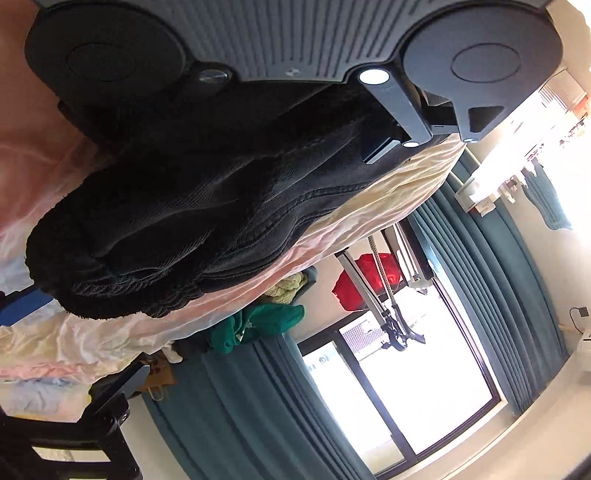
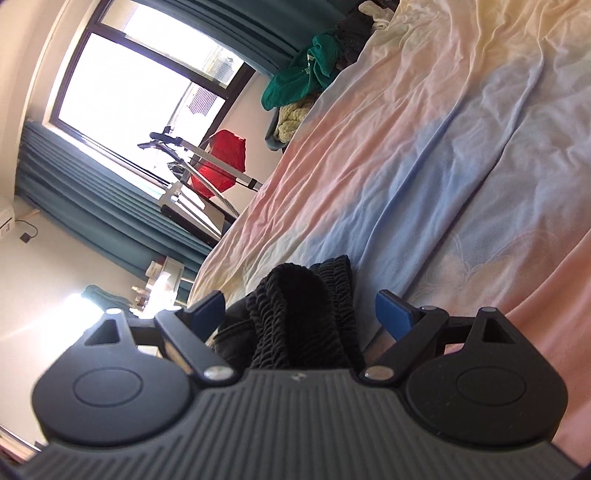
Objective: Fold clothes
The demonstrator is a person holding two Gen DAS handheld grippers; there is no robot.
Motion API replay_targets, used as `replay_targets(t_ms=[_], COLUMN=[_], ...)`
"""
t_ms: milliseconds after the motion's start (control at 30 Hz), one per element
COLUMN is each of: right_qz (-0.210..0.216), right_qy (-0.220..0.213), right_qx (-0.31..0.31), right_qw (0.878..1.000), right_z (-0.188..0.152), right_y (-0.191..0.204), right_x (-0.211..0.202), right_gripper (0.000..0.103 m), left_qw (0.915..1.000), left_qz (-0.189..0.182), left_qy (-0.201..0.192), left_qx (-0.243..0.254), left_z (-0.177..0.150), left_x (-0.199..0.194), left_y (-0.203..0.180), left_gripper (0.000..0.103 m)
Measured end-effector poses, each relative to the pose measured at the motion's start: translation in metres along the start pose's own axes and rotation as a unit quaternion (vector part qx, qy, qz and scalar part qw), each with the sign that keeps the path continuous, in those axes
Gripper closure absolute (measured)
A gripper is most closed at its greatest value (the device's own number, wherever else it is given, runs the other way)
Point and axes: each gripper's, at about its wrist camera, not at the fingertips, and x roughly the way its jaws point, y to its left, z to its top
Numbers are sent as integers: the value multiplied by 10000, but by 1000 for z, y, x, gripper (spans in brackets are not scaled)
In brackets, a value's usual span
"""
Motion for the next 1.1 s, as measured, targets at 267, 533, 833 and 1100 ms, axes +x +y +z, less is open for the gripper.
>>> replay_targets(t_ms=[267,533,833,1100], right_qz=[-338,-49,33,-181], right_qy=[512,1148,1712,1481], right_qx=[-52,337,-42,-362], right_qw=[9981,9928,9852,9881], right_z=[-14,-33,-59,-66], right_y=[2,-6,10,12], right_x=[10,11,39,59], right_gripper=[12,12,12,11], left_qw=[9905,9331,8216,7846], left_qz=[-1077,-1288,-1262,-1479], left_qy=[98,-213,222,556], left_qx=[-853,-3351,-5555,-5995], left_z=[-36,-76,-124,-145], left_x=[-58,-70,-56,-35], left_y=[82,195,281,284], left_gripper=[20,5,4,4])
